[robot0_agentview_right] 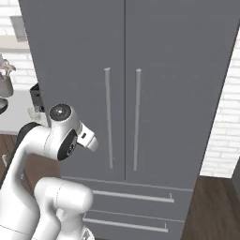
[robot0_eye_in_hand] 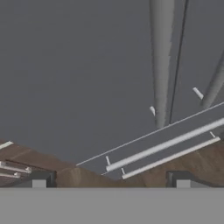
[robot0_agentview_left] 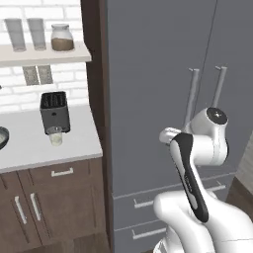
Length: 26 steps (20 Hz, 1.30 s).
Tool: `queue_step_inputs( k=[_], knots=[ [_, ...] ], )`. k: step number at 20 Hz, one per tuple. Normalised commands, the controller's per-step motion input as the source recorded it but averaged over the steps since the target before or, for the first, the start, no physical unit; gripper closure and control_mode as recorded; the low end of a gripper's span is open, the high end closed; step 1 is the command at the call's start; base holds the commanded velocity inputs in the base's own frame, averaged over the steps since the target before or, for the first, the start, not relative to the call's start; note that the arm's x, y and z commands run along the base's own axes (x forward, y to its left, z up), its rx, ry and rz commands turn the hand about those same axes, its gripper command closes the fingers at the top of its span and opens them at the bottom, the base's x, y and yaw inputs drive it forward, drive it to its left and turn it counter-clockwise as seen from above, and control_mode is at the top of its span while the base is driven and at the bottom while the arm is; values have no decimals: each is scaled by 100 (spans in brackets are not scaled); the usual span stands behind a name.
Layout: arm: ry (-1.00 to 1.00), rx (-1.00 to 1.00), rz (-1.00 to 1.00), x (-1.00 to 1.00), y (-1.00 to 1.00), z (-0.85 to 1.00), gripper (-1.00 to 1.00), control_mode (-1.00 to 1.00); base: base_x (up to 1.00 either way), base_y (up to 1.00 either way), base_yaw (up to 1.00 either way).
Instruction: Grab a lemon wedge from the fridge and one ice cube from the ice bowl, and put them in the glass of lemonade.
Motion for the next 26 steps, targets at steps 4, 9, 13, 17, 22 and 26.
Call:
queue_step_inputs(
  k=[4,9,13,17,22,26],
  knots=[
    [0,0,0,0,0,0,-100,100,-15,-88,37],
    [0,0,0,0,0,0,-100,100,-41,-37,22],
    [0,0,0,0,0,0,-100,100,-79,0,1],
    [0,0,0,0,0,0,-100,100,-40,-3,-2],
    [0,0,0,0,0,0,-100,100,8,-1,-11],
    [0,0,0,0,0,0,-100,100,0,-14,-11]
  ],
)
